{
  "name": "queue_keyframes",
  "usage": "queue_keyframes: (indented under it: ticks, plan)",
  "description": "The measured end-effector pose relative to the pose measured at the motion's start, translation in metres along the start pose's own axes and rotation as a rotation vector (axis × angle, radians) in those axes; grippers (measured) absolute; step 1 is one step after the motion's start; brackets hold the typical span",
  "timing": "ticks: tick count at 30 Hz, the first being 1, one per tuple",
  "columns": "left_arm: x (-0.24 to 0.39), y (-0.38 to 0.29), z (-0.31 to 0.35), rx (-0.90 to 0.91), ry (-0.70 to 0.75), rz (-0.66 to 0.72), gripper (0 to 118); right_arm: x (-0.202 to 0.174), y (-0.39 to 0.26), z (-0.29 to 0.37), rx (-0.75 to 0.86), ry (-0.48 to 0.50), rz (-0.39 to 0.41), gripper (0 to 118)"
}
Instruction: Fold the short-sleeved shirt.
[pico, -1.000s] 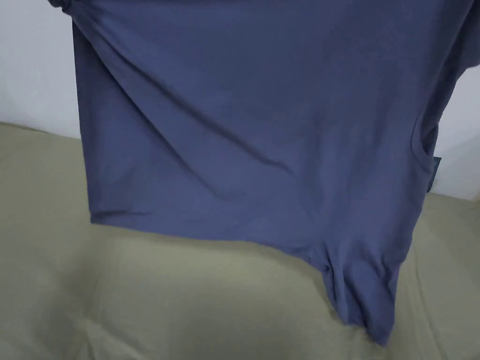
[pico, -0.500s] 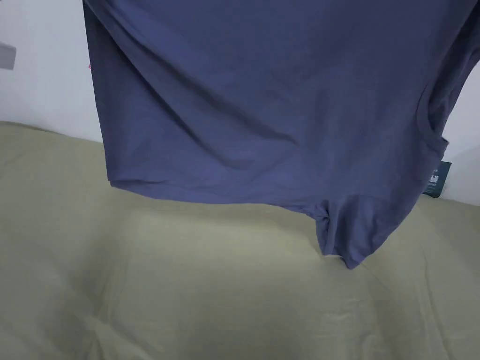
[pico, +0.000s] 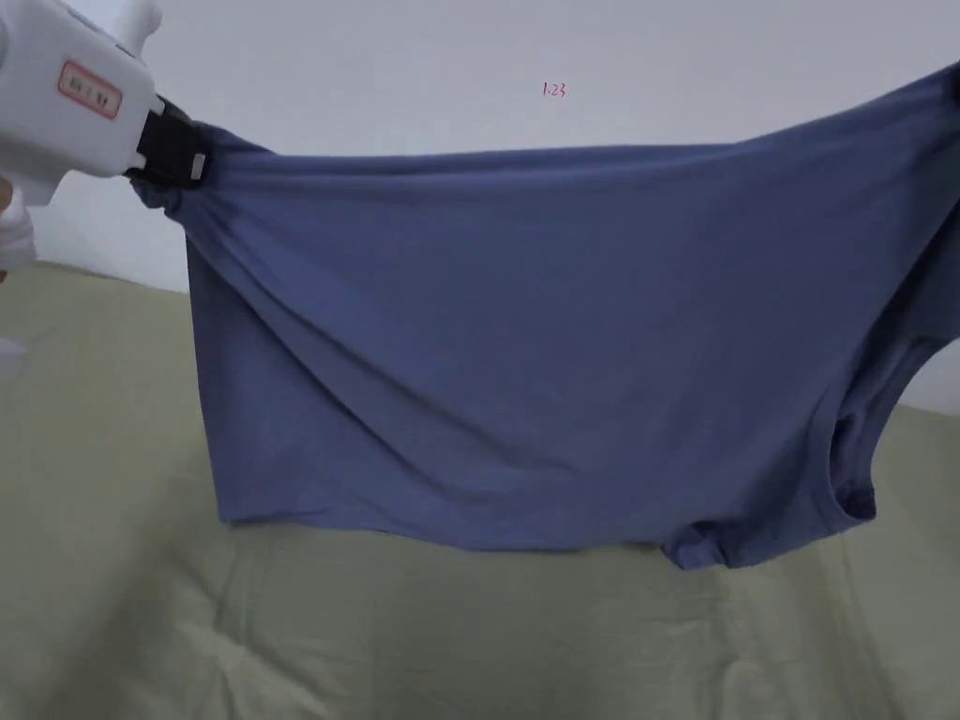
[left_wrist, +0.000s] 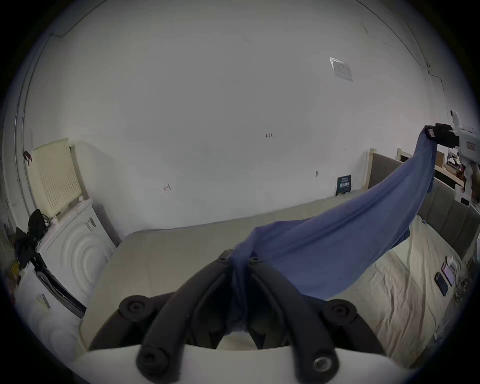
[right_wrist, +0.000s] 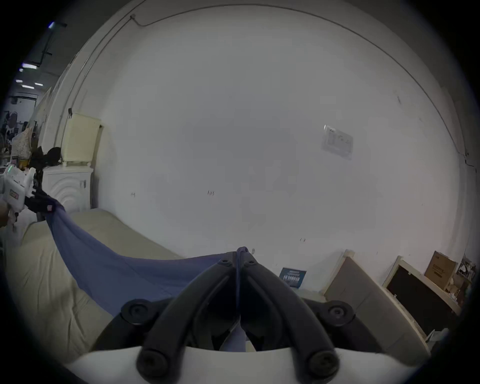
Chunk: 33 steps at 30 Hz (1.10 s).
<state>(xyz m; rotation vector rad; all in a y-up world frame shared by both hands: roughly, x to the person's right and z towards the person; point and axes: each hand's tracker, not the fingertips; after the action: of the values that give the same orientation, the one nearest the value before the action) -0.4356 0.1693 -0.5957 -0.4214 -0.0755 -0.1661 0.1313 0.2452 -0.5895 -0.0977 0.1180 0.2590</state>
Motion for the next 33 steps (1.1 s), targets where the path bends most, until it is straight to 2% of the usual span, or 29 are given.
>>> queue_keyframes:
  ticks: [6,14,18,23,25,27,33]
  plan:
    - [0.001,-0.025,0.022,-0.016,-0.038,-0.011,4,-0.002,-0.032,0.026,-0.049,0.058,-0.073,2]
    - [0.007,-0.068,0.071,-0.033,-0.094,-0.023,4,-0.011,-0.082,0.089,-0.077,0.086,-0.127,2]
    - [0.011,-0.113,0.092,-0.063,-0.126,0.024,4,-0.029,-0.118,0.129,-0.102,0.1,-0.16,2]
    - [0.018,-0.188,0.112,-0.12,-0.153,0.15,4,-0.056,-0.179,0.173,-0.149,0.11,-0.195,2]
    - [0.024,-0.22,0.119,-0.166,-0.161,0.215,4,-0.064,-0.207,0.188,-0.198,0.11,-0.275,2]
    - [0.03,-0.247,0.128,-0.19,-0.173,0.223,4,-0.07,-0.229,0.203,-0.225,0.106,-0.324,2]
    - [0.045,-0.315,0.158,-0.281,-0.203,0.281,4,-0.087,-0.279,0.253,-0.294,0.093,-0.35,2]
